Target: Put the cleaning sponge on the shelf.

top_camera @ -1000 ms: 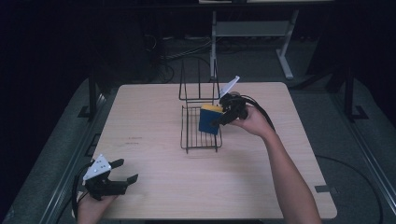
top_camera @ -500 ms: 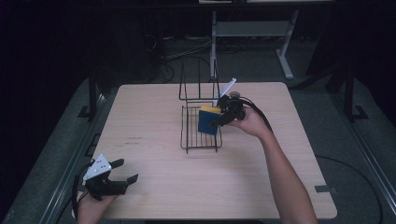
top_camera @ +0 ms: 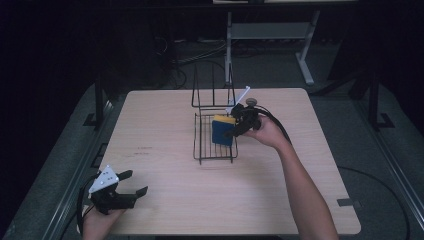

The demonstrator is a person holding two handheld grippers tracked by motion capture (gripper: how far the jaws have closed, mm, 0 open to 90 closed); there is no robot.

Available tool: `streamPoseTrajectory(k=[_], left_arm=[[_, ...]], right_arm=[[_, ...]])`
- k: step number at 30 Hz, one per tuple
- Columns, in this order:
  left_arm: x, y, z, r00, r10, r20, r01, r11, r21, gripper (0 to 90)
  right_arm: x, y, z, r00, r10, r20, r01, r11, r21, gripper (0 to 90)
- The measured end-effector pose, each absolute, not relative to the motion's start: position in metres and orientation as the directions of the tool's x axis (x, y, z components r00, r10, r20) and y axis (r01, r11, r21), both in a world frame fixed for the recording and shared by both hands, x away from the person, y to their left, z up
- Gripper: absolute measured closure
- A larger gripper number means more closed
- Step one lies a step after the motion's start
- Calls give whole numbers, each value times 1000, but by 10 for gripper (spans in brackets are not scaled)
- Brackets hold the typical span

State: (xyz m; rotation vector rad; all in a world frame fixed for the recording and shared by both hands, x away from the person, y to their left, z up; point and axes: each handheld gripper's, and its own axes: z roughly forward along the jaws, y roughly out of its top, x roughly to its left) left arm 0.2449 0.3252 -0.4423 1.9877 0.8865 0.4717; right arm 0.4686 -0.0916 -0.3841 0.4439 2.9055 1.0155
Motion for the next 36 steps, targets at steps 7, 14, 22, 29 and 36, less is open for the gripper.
streamPoseTrajectory(k=[7,14,22,29,36], left_arm=[[245,325,-442,675,738,-11,405,-357,842,162],[245,325,-442,675,738,-11,405,-358,842,162],[245,324,-442,675,738,-13,405,-356,842,163],[245,325,-443,673,739,-14,407,-355,842,162],[245,324,-443,674,739,-14,405,-354,843,162]], right_arm=[[469,-92,-385,-959,275,66,257,751,609,539],[469,-93,-384,-957,282,67,263,749,608,531],[468,-94,-383,-955,289,71,270,740,616,482],[467,-96,-381,-952,296,74,279,743,609,450],[466,-97,-379,-952,299,68,278,747,604,440]])
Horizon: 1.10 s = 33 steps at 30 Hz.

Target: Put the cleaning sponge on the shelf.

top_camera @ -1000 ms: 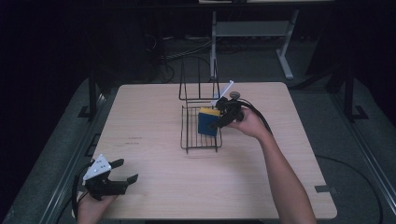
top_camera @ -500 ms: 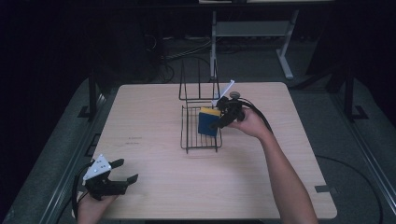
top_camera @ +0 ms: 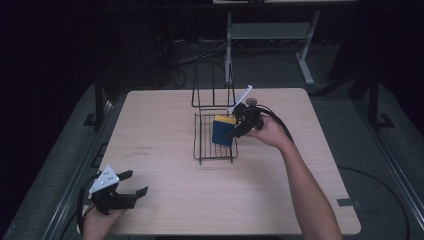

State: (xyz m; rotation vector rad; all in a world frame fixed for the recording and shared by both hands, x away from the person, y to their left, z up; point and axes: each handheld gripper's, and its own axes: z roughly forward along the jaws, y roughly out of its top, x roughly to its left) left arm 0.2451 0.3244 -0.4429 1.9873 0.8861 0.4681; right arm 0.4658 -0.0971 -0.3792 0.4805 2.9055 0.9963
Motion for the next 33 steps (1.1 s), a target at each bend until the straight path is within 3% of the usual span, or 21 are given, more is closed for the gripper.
streamPoseTrajectory(k=[33], left_arm=[[246,323,-443,673,739,-12,406,-356,841,162]], right_arm=[[458,-115,-375,-945,321,67,292,730,618,336]])
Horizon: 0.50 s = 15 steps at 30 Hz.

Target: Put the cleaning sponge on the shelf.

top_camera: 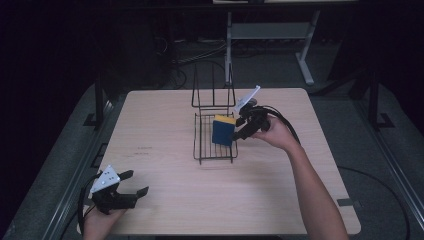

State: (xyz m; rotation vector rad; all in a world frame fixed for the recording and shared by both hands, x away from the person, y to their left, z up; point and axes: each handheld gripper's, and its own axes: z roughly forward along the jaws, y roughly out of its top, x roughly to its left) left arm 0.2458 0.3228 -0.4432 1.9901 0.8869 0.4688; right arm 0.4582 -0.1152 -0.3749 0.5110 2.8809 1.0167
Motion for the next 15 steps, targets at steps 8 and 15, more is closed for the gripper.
streamPoseTrajectory(k=[8,15], left_arm=[[246,323,-443,673,740,-13,407,-355,842,162],[246,322,-443,675,738,-10,406,-361,840,163]], right_arm=[[457,-120,-374,-944,323,65,292,730,618,333],[454,-124,-371,-940,336,65,303,729,614,329]])
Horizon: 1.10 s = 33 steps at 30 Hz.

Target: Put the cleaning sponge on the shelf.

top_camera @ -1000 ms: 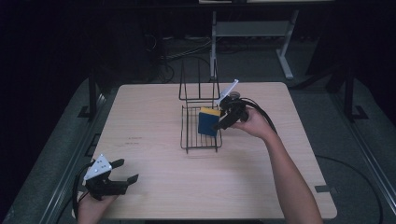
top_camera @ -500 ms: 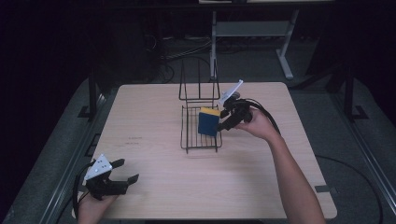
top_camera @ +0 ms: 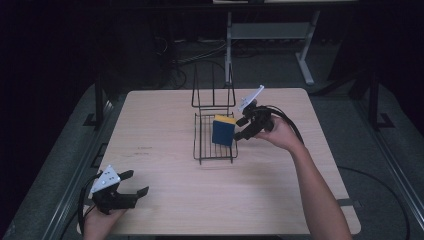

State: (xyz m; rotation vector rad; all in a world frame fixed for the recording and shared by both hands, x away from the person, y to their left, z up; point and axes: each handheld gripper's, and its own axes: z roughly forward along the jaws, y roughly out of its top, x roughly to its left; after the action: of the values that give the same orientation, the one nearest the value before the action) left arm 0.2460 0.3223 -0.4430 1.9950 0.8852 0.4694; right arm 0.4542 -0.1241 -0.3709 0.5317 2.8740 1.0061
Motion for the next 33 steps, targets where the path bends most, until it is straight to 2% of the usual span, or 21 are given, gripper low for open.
streamPoseTrajectory(k=[33], left_arm=[[247,321,-444,675,738,-13,409,-360,839,163]], right_arm=[[445,-145,-380,-925,373,75,339,720,606,275]])
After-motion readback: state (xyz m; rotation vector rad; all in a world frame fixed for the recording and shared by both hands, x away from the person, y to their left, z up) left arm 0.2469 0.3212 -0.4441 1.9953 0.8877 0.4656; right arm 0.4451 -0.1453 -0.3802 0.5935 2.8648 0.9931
